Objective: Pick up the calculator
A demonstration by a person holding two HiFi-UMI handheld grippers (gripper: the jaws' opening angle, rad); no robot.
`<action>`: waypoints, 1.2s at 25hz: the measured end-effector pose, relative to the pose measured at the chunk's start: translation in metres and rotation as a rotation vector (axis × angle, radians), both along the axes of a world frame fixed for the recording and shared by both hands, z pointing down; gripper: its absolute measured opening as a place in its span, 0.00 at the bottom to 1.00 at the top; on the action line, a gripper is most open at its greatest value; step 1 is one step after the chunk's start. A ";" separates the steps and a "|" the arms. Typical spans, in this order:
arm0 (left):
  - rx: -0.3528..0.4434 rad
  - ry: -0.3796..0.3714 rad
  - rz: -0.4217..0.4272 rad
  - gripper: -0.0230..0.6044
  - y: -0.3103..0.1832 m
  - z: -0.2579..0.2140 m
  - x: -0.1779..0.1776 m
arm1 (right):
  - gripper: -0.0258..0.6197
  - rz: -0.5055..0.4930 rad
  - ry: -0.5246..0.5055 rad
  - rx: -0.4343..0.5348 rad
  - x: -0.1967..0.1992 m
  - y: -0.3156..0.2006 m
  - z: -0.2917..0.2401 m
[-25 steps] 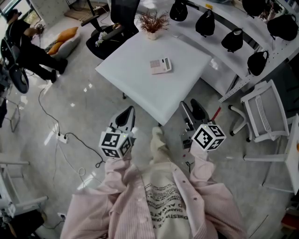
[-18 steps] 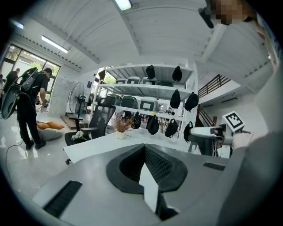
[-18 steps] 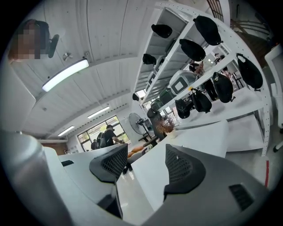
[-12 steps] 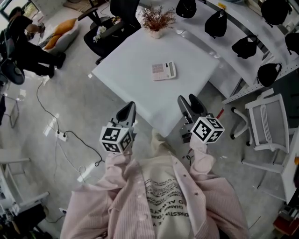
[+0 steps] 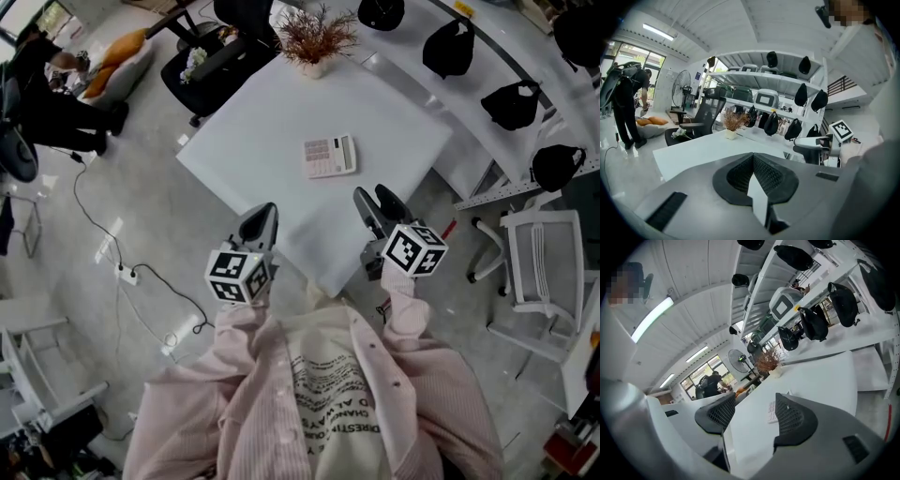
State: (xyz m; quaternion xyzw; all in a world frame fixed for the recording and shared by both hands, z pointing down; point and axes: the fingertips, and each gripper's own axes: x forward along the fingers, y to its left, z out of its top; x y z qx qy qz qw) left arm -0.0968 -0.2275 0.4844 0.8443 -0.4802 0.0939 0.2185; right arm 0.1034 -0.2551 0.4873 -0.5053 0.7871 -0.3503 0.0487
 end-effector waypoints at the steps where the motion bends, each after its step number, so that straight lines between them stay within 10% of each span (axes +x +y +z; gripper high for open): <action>1: -0.009 -0.001 0.002 0.04 -0.005 0.003 0.003 | 0.40 -0.002 0.000 -0.009 0.001 -0.006 0.004; 30: -0.224 -0.011 0.049 0.04 -0.096 0.119 0.035 | 0.40 -0.055 0.097 -0.309 0.002 -0.116 0.154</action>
